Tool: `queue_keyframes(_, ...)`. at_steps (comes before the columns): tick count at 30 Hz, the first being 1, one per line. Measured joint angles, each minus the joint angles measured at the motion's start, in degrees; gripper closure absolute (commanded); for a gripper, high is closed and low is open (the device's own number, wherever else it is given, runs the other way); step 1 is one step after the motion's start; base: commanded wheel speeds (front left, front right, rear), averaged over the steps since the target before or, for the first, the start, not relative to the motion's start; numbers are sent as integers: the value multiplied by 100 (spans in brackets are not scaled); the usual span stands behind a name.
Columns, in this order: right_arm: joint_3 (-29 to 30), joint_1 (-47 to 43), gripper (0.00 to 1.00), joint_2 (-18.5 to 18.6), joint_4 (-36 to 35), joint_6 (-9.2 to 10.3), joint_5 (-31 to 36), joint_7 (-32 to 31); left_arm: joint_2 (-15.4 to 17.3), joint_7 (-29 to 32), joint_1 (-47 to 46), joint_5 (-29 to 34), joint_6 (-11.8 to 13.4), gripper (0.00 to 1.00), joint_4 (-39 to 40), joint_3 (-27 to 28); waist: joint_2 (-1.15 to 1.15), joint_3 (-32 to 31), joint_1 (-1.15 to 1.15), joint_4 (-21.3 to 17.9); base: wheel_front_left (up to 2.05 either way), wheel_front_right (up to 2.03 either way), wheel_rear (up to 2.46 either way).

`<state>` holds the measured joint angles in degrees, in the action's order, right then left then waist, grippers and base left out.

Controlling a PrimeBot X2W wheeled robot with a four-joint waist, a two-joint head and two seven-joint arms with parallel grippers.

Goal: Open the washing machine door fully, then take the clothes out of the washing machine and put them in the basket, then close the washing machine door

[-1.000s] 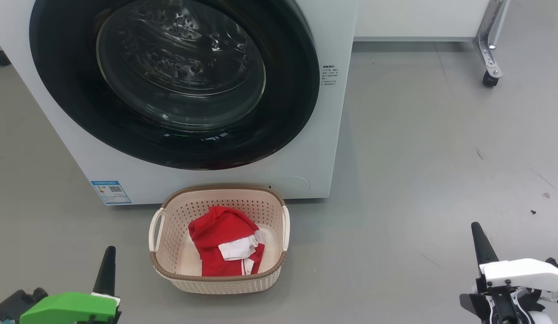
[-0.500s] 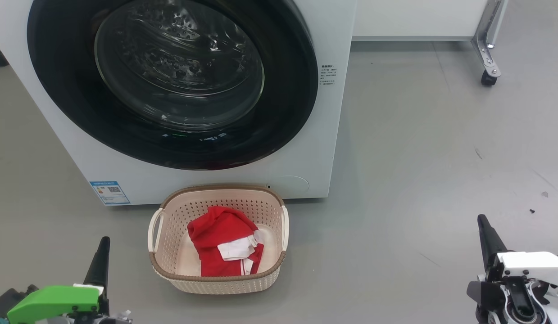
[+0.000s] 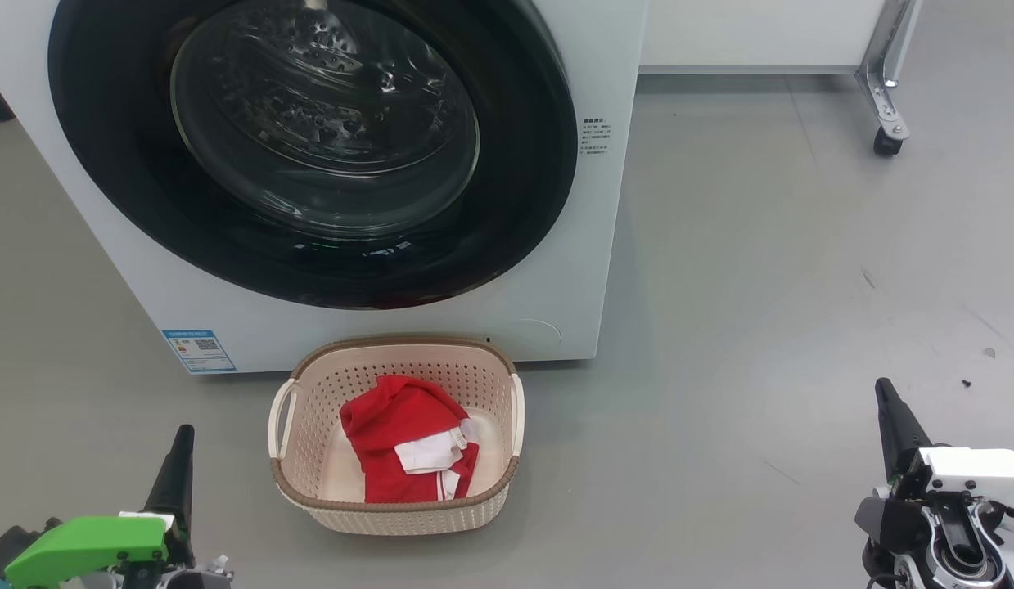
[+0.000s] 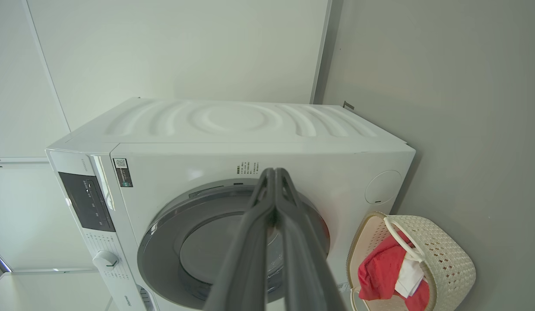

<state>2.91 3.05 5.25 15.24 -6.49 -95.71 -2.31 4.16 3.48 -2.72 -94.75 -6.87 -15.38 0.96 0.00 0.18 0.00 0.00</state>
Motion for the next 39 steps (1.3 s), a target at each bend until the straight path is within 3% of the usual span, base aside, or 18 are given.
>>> queue_keyframes(39,20,4,100,-1,53,-11,0,-41,0,1,-23,0,-2,100,-54,25,0,-3,0,0,0,0,0)
